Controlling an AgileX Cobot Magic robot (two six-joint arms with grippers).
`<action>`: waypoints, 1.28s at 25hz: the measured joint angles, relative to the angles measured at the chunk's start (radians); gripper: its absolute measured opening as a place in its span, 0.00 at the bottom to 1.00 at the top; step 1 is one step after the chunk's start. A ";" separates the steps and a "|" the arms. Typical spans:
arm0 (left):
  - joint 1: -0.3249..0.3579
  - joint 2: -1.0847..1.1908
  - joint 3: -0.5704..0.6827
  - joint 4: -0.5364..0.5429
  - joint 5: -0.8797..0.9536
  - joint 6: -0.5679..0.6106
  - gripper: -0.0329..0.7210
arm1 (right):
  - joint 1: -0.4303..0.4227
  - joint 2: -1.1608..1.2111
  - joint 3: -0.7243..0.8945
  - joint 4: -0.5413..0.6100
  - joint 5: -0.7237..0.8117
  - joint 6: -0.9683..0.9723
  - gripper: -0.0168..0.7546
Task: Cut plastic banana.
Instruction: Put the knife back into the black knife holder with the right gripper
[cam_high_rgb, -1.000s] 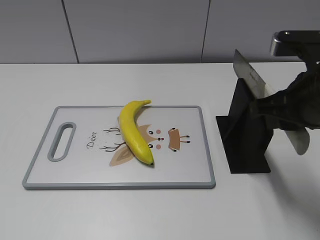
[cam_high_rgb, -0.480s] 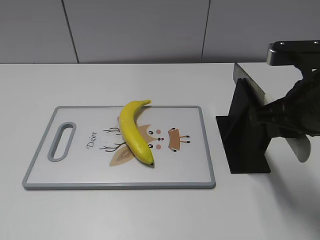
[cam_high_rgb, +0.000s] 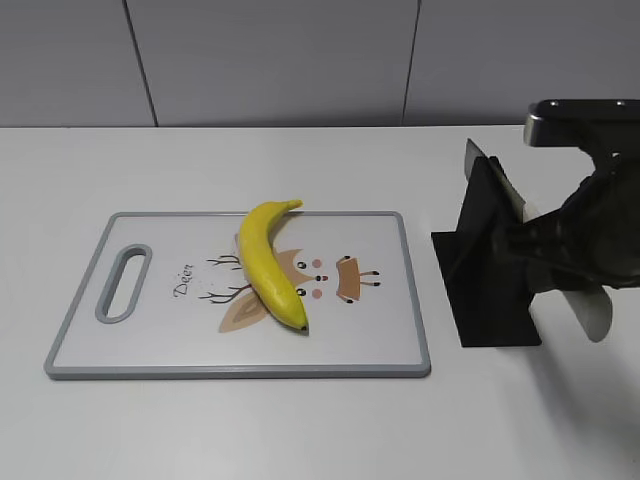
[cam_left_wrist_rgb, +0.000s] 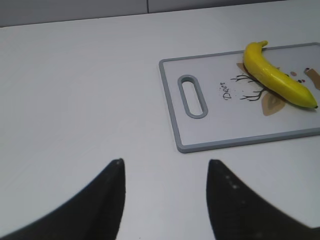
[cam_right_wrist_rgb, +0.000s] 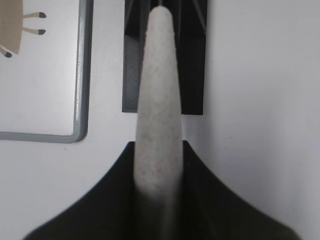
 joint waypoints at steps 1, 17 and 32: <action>0.000 0.000 0.000 0.000 0.000 0.000 0.72 | 0.000 0.009 0.000 0.000 0.000 -0.002 0.25; 0.000 0.000 0.000 0.000 0.000 0.000 0.72 | 0.000 0.027 0.000 0.027 0.028 -0.061 0.71; 0.000 0.000 0.000 0.000 0.000 0.000 0.72 | 0.000 -0.183 -0.164 0.055 0.095 -0.374 0.78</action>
